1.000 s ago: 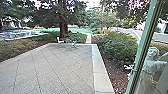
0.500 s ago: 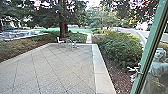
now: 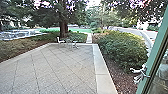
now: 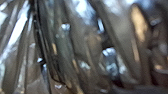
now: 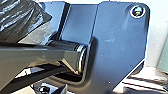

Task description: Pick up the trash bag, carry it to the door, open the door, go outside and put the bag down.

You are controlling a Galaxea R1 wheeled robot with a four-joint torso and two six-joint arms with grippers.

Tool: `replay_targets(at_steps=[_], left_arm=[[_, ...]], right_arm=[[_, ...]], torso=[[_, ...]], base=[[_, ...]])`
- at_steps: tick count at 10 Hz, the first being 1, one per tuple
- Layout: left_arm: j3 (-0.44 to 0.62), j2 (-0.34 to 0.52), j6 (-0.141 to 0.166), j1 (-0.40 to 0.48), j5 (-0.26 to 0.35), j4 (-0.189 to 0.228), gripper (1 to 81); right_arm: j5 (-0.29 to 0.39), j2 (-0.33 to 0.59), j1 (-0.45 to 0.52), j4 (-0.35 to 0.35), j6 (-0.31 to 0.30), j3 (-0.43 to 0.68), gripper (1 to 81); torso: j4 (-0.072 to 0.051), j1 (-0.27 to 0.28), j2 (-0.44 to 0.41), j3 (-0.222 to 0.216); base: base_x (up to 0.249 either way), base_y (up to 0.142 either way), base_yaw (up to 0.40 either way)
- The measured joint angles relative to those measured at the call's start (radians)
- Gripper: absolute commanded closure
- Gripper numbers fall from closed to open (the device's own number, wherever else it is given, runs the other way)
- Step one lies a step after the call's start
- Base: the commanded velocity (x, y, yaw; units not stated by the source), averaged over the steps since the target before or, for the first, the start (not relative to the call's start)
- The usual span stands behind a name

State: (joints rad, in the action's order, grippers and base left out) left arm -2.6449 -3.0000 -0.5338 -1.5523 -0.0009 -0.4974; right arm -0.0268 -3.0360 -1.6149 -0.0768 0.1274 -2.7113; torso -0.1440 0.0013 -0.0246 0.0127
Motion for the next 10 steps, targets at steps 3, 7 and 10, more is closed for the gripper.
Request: replay_targets(at_steps=[3,7,10], left_arm=[[0.000,0.002,0.000,-0.003,0.000,0.000,81.1],[0.000,0.000,0.000,0.005,0.000,0.000,81.1],[0.000,0.000,0.000,0.002,-0.004,0.000,81.1]], right_arm=[[0.001,-0.003,-0.011,0.001,0.000,0.000,1.0],[0.000,0.000,0.005,0.000,0.000,0.000,1.0],[-0.003,0.000,0.005,0.000,-0.001,0.000,1.0]], torso=[[0.000,-0.001,0.000,0.000],[0.000,0.000,0.001,0.000],[0.000,0.000,0.001,0.000]], base=[[0.099,0.000,0.000],[0.100,0.000,0.000],[0.099,0.000,0.000]])
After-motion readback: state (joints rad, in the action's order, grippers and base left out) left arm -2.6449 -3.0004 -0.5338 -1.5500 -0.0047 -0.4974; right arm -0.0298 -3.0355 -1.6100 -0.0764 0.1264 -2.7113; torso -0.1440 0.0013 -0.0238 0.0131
